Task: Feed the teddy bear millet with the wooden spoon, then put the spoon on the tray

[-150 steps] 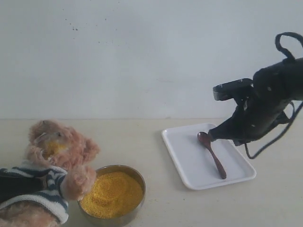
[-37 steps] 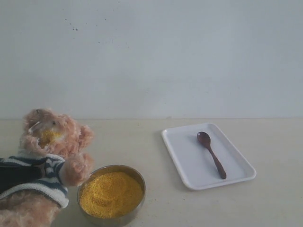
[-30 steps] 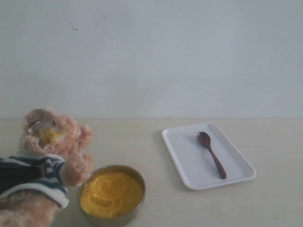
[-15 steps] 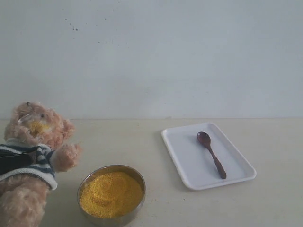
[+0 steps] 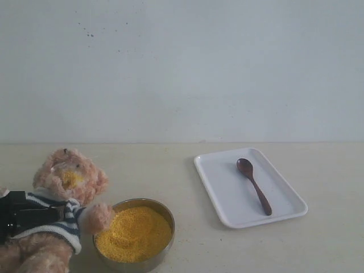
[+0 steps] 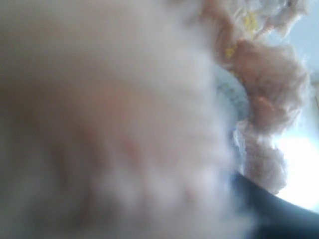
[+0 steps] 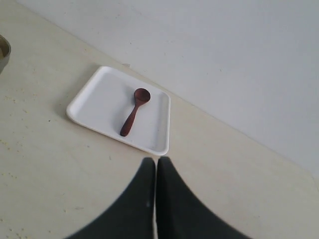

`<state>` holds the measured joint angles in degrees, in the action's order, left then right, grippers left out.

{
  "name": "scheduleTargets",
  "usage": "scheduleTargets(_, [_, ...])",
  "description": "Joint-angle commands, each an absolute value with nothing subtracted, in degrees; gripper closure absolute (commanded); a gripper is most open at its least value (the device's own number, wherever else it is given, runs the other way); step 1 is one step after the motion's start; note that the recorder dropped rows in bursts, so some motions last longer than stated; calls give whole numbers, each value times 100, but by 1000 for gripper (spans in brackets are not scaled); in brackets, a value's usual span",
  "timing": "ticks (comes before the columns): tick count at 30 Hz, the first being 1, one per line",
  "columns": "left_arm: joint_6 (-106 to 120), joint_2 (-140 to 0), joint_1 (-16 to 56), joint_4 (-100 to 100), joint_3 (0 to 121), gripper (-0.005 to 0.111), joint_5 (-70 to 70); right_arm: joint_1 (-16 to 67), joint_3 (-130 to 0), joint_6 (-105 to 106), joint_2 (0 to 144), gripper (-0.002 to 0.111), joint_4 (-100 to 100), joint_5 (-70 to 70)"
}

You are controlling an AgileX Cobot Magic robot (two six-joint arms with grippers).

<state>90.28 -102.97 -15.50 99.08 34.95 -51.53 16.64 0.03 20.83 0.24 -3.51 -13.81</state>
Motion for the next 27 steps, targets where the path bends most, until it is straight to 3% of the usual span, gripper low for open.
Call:
scheduleTargets(1, [9074, -10658, -1525, 9995, 3540, 103, -5239, 1652, 0, 2092, 0, 108, -331, -1355])
scheduleTargets(7, [9074, -10944, -1525, 9995, 3540, 100, -5227, 1652, 0, 2092, 0, 108, -314, -1355])
scheduleTargets(17, [9074, -10942, -1525, 9995, 3540, 43, -5162, 1652, 0, 2092, 0, 108, -307, -1355])
scheduleTargets(27, [9116, -10942, -1537, 9995, 3540, 22, -4879, 1652, 0, 2092, 0, 108, -161, -1355])
